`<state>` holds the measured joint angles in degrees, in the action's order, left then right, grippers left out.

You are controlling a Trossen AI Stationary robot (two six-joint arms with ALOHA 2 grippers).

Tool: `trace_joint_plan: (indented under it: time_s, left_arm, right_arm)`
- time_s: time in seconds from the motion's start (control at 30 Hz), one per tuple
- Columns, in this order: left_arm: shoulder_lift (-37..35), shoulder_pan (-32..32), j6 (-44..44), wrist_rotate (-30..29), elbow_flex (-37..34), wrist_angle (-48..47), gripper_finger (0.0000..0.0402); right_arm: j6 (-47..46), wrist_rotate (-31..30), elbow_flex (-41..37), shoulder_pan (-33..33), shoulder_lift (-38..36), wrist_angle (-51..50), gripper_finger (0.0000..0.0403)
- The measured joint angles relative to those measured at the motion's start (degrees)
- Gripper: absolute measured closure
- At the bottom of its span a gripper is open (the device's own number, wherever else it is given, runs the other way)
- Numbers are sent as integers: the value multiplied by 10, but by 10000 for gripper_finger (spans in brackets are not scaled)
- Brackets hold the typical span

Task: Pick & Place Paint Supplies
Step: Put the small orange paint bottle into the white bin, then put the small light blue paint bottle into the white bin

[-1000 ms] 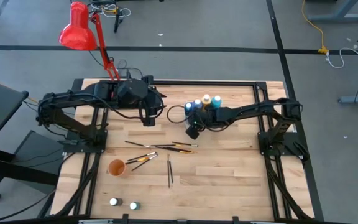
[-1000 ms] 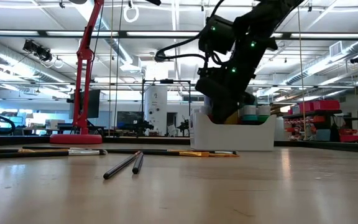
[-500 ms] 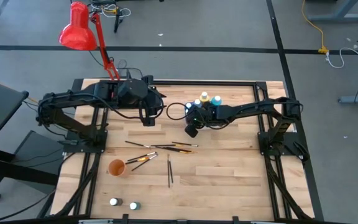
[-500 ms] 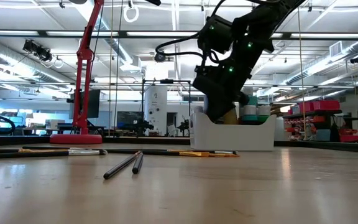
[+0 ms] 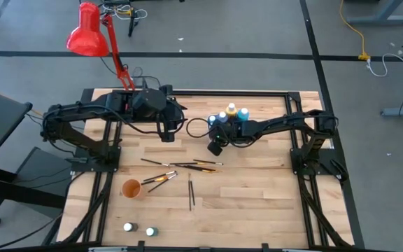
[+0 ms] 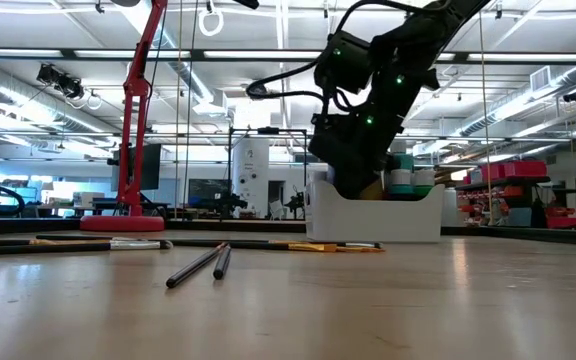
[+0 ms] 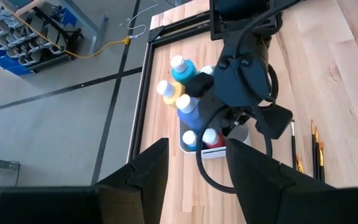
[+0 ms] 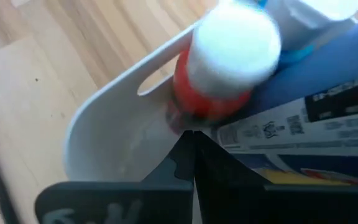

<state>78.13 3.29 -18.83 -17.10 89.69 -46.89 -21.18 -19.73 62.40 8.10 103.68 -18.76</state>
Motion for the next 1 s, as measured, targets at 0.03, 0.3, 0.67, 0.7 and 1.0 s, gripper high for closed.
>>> trace_joint_plan:
  time_s: [0.03,0.3,0.67,0.7,1.0]
  left_arm:
    - [0,0,0,0,0,0,230]
    - [0,0,1,0,0,0,230]
    - [-2,-11,84,2,0,-18,230]
    - [-3,-15,86,2,0,-21,230]
    - [-26,-73,122,2,-22,-45,230]
  right_arm:
    - [0,-1,0,1,0,2,403]
    - [5,-8,-1,2,-1,8,403]
    - [-18,-16,-2,-25,-74,-40,403]
    - [-22,-17,-2,-30,-87,-45,403]
    - [27,-25,-2,-119,-186,-22,403]
